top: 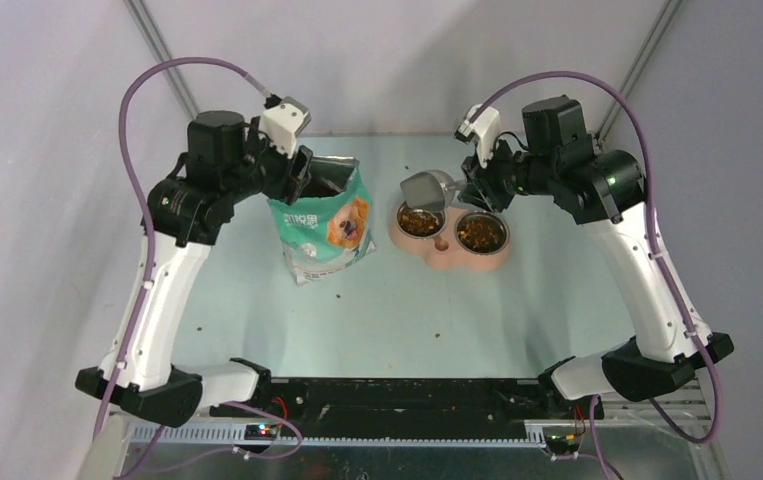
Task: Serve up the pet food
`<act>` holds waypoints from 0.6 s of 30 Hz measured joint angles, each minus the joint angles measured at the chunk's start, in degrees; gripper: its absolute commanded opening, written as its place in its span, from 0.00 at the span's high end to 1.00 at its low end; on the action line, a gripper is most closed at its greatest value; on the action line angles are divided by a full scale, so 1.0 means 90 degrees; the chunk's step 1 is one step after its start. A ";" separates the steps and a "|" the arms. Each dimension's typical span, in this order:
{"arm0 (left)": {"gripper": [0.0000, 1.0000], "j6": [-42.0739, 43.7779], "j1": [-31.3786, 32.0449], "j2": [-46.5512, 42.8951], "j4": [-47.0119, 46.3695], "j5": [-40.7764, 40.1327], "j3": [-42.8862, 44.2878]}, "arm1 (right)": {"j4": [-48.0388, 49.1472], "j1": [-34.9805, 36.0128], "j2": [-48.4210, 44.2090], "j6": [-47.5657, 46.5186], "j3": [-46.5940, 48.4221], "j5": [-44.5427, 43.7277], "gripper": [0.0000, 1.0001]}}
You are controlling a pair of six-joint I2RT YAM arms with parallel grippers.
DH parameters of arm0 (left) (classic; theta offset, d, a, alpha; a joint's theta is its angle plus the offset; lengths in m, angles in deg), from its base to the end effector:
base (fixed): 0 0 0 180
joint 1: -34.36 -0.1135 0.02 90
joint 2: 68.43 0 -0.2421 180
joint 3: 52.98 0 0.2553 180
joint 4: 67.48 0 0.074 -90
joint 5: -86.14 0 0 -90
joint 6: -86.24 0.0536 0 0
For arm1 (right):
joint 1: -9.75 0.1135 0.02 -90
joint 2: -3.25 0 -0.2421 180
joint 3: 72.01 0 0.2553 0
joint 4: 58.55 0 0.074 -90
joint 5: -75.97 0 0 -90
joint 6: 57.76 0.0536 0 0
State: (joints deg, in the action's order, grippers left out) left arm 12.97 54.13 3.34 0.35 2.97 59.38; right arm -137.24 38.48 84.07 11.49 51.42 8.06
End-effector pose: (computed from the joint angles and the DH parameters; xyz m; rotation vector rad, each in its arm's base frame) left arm 0.2343 -0.0910 0.4513 0.7110 1.9186 -0.1551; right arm 0.2264 0.1471 0.4525 -1.1093 1.8899 0.5018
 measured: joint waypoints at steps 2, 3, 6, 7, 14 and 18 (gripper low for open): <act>0.24 0.0153 0.0087 -0.0151 -0.0168 -0.0029 0.0000 | -0.0250 0.0022 0.0000 -0.0034 0.0126 0.0078 1.00; 0.23 0.0219 0.0129 -0.0257 -0.0277 -0.0022 0.0000 | -0.0350 0.0032 -0.0002 -0.0058 0.0189 0.0129 1.00; 0.23 0.0605 0.0444 -0.0806 -0.0646 -0.0107 -0.0007 | -0.0578 0.0049 -0.0151 -0.0104 0.0279 0.0335 1.00; 0.23 0.0726 0.0563 -0.0979 -0.0721 -0.0124 -0.0005 | -0.0634 0.0051 -0.0223 -0.0107 0.0279 0.0384 1.00; 0.23 0.1712 0.1287 -0.2079 -0.1013 0.0308 -0.0253 | -0.0903 0.0112 -0.0988 -0.0172 0.0279 0.1333 1.00; 0.25 0.2161 0.2178 -0.2052 -0.0835 0.0787 -0.0282 | -0.0787 0.0221 -0.1258 0.0044 0.0282 0.2042 1.00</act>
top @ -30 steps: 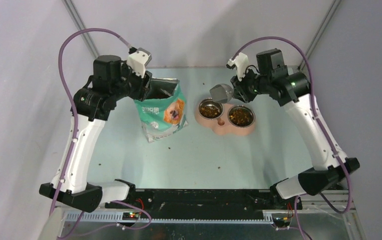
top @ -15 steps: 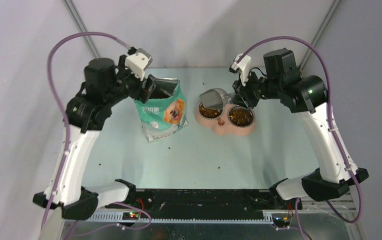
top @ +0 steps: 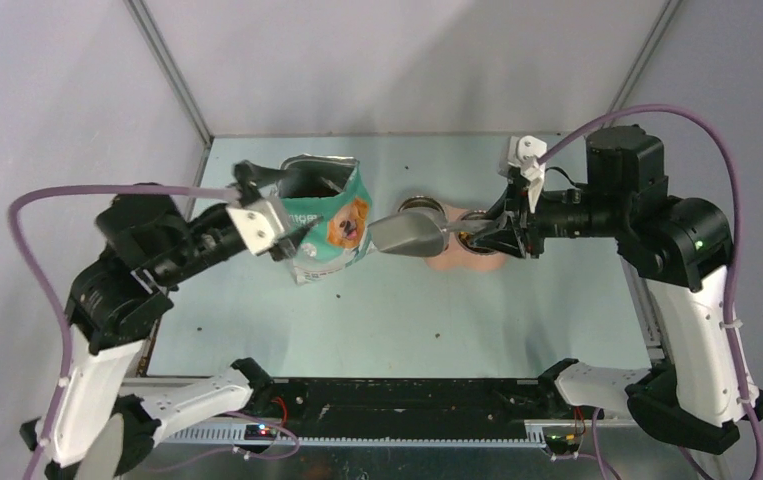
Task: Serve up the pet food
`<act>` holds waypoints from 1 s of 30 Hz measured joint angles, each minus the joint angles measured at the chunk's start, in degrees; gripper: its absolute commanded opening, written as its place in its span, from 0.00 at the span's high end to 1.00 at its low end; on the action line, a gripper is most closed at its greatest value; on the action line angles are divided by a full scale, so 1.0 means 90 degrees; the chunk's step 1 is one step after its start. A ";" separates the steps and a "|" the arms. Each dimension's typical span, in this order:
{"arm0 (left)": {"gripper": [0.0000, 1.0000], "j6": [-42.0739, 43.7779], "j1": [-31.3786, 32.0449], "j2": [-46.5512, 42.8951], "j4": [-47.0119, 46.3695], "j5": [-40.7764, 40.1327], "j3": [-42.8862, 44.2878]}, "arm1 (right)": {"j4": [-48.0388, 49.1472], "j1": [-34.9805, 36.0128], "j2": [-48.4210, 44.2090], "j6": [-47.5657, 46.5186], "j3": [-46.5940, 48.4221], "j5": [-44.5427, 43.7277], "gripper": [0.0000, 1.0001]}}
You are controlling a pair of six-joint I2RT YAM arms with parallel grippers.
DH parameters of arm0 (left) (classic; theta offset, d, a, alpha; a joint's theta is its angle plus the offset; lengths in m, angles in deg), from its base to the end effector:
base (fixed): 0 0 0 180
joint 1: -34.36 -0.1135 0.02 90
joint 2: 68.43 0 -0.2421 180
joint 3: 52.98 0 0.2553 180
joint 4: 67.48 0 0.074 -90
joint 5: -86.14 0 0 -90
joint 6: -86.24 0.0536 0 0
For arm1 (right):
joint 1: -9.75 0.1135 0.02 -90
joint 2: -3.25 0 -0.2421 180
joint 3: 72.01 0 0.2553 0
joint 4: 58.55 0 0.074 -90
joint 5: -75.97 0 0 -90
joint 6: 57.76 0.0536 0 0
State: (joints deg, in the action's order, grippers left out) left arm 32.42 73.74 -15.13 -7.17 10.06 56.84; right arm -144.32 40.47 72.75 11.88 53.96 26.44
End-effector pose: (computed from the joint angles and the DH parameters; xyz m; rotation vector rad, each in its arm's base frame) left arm 0.1015 -0.1000 0.5122 1.1457 1.1741 -0.2415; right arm 0.1338 0.1200 0.4969 -1.2557 1.6236 0.8426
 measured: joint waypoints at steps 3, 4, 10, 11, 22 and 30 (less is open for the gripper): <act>0.25 0.0415 0.0882 0.0301 0.0104 -0.0002 -0.0015 | 0.0209 0.0058 -0.0044 0.0321 0.0070 0.0364 1.00; 0.25 0.0566 0.1192 0.0423 0.0032 -0.0049 -0.0083 | 0.0311 0.0063 -0.0051 0.0464 0.0075 0.0471 1.00; 0.32 0.1212 0.2220 0.0692 -0.1086 -0.0658 -0.1192 | 0.0850 0.0049 -0.0136 0.1239 -0.0066 0.0930 1.00; 0.35 0.1282 0.2329 0.0743 -0.1263 -0.0763 -0.1333 | 0.0889 0.0041 -0.0148 0.1307 -0.0085 0.0976 1.00; 0.91 0.1756 0.2880 0.0933 -0.2618 -0.1460 -0.1559 | 0.1219 -0.0010 -0.0240 0.1809 -0.0442 0.1149 1.00; 1.00 0.1671 0.2946 0.1054 -0.2800 -0.1851 -0.1559 | 0.1690 -0.0187 -0.0457 0.2164 -0.0877 0.0867 0.67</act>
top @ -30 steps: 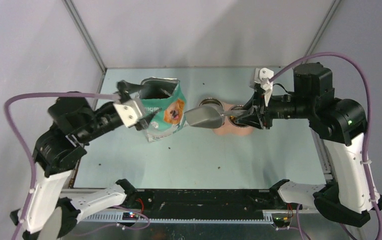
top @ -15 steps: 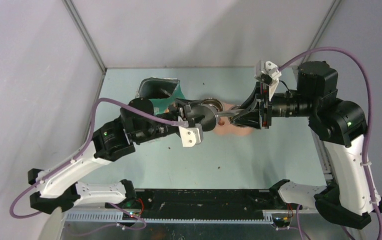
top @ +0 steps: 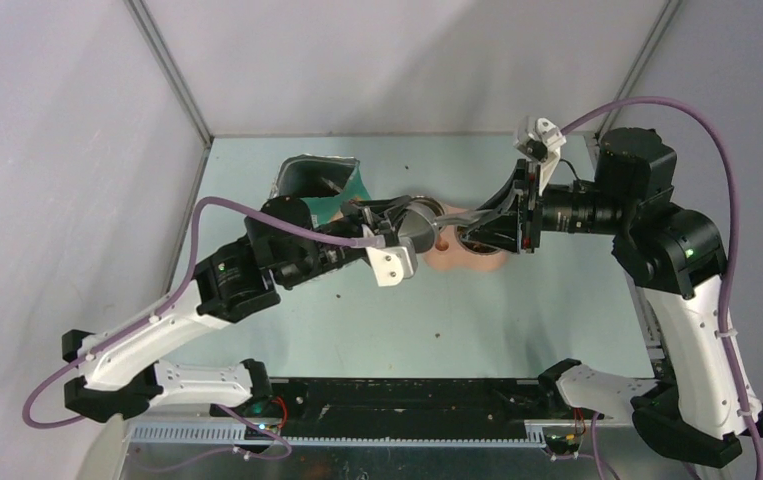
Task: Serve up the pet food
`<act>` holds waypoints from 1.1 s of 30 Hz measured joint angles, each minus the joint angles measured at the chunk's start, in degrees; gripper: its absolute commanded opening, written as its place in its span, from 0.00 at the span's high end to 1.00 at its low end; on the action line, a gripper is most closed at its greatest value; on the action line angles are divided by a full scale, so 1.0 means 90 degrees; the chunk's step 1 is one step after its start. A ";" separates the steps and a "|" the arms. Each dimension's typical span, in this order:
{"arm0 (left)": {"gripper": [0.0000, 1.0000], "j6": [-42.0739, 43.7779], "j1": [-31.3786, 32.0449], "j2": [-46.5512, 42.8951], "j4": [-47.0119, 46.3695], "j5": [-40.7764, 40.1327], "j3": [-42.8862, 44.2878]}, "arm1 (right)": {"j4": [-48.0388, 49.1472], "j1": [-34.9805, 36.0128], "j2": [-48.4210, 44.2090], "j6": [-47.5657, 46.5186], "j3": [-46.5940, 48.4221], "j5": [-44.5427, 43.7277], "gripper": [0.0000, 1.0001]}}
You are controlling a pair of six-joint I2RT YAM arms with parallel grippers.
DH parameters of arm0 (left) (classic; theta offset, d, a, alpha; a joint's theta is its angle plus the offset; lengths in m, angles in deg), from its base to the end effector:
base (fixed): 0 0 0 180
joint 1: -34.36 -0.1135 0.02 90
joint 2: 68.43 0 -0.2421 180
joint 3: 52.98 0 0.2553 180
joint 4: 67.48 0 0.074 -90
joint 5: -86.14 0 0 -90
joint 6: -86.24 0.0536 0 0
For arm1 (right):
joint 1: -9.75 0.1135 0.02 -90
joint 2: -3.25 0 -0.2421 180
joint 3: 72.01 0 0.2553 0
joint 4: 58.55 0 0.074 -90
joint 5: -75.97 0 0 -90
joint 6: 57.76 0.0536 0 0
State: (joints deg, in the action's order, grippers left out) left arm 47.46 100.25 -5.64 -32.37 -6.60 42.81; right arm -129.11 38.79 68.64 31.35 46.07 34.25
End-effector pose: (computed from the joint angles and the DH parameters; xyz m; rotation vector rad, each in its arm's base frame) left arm 0.1048 -0.2279 0.4632 1.3537 0.8713 -0.1599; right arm 0.1365 0.1215 0.5030 -1.0505 1.6151 1.1206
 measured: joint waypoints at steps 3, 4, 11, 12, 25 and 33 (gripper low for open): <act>1.00 -0.0024 0.0000 0.0083 -0.0102 -0.0138 0.0000 | 0.0393 -0.0277 -0.0146 0.0772 -0.0408 0.0085 0.54; 1.00 -0.0022 0.0000 0.0124 -0.0143 -0.0185 0.0002 | 0.0546 -0.0391 -0.0175 0.1105 -0.0573 0.0185 0.52; 1.00 -0.0199 0.0000 0.0573 0.0027 -0.0376 0.0160 | 0.1452 -0.0986 0.0019 0.2963 -0.1275 0.0845 0.46; 1.00 -0.0255 0.0000 0.0631 0.0117 -0.0430 0.0233 | 0.1540 -0.1003 0.0061 0.3135 -0.1287 0.0913 0.46; 1.00 -0.1008 -0.0046 0.1049 0.0452 -0.0750 0.0954 | 0.1970 -0.1166 -0.0029 0.3570 -0.1287 0.0872 0.51; 1.00 -0.1202 -0.0117 0.1061 0.0602 -0.0750 0.1003 | 0.2191 -0.1365 -0.0177 0.3602 -0.1443 0.0838 0.45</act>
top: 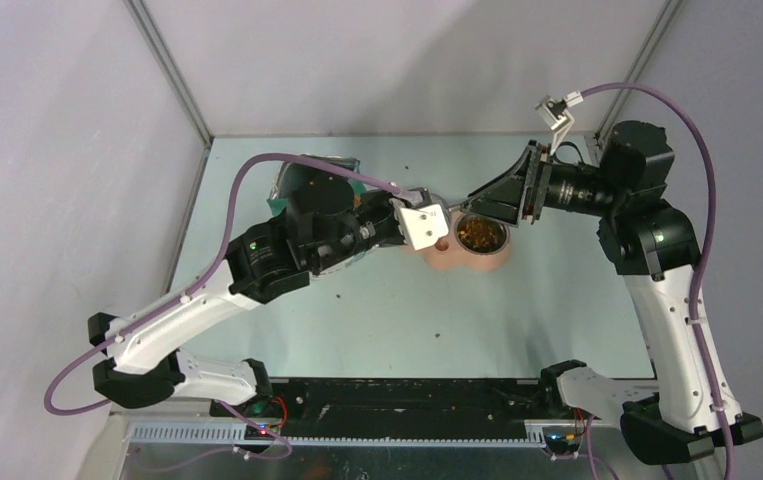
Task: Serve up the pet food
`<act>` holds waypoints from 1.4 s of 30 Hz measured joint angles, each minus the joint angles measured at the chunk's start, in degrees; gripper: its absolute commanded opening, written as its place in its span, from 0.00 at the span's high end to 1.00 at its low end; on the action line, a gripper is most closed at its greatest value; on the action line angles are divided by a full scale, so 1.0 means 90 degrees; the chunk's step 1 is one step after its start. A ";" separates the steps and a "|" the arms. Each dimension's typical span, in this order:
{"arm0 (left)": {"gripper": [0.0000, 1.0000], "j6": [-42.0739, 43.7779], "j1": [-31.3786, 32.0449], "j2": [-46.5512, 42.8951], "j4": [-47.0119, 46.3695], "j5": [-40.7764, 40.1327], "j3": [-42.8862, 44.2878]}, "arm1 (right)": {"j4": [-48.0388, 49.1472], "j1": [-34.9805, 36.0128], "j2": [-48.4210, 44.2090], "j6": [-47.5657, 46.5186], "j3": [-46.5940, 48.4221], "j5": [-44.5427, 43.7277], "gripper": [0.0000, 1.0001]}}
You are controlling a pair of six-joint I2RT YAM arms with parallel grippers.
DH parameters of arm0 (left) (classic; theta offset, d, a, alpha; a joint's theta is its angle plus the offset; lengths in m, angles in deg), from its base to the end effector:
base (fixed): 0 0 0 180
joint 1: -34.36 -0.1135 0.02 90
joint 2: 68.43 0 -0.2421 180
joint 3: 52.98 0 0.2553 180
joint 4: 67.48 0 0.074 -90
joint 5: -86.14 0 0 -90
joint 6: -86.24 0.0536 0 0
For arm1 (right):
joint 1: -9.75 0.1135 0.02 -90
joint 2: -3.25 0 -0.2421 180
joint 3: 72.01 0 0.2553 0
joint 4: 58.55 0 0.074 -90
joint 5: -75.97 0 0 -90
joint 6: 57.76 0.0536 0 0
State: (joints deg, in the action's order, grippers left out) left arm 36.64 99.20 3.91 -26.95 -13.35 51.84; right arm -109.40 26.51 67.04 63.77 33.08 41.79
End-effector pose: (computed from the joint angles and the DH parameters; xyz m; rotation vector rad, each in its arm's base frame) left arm 0.1302 -0.2565 0.4635 1.2825 1.1348 -0.1754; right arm 0.1859 0.1023 0.4819 -0.5454 1.8125 1.4325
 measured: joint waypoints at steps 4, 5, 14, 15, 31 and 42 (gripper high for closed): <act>1.00 -0.0087 -0.0131 0.0000 0.0104 0.0015 0.0000 | 0.0163 -0.0228 -0.0172 0.0044 -0.0148 0.0063 0.44; 1.00 -0.0114 -0.0155 -0.0002 0.0121 0.0027 0.0000 | 0.0206 -0.0240 -0.0187 0.0049 -0.0160 0.0068 0.43; 1.00 -0.0338 -0.0253 -0.0012 0.0270 0.0134 0.0000 | 0.0260 -0.0253 -0.0185 -0.0027 -0.0197 0.0104 0.58; 1.00 -0.0350 -0.0262 -0.0012 0.0279 0.0148 0.0000 | 0.0245 -0.0253 -0.0185 -0.0039 -0.0197 0.0102 0.58; 1.00 -0.0500 -0.0372 -0.0012 0.0488 0.0270 0.0000 | -0.0117 -0.0039 -0.0092 -0.0605 -0.0197 -0.0175 0.53; 1.00 -0.0675 -0.0415 0.0036 0.0741 0.0454 0.0143 | -0.0226 0.0092 -0.0058 -0.0901 -0.0197 -0.0389 0.61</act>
State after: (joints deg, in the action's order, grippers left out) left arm 30.56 95.46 4.24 -20.28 -9.27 53.13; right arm -111.43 27.34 66.52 55.66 31.31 38.29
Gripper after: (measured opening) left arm 0.023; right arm 0.412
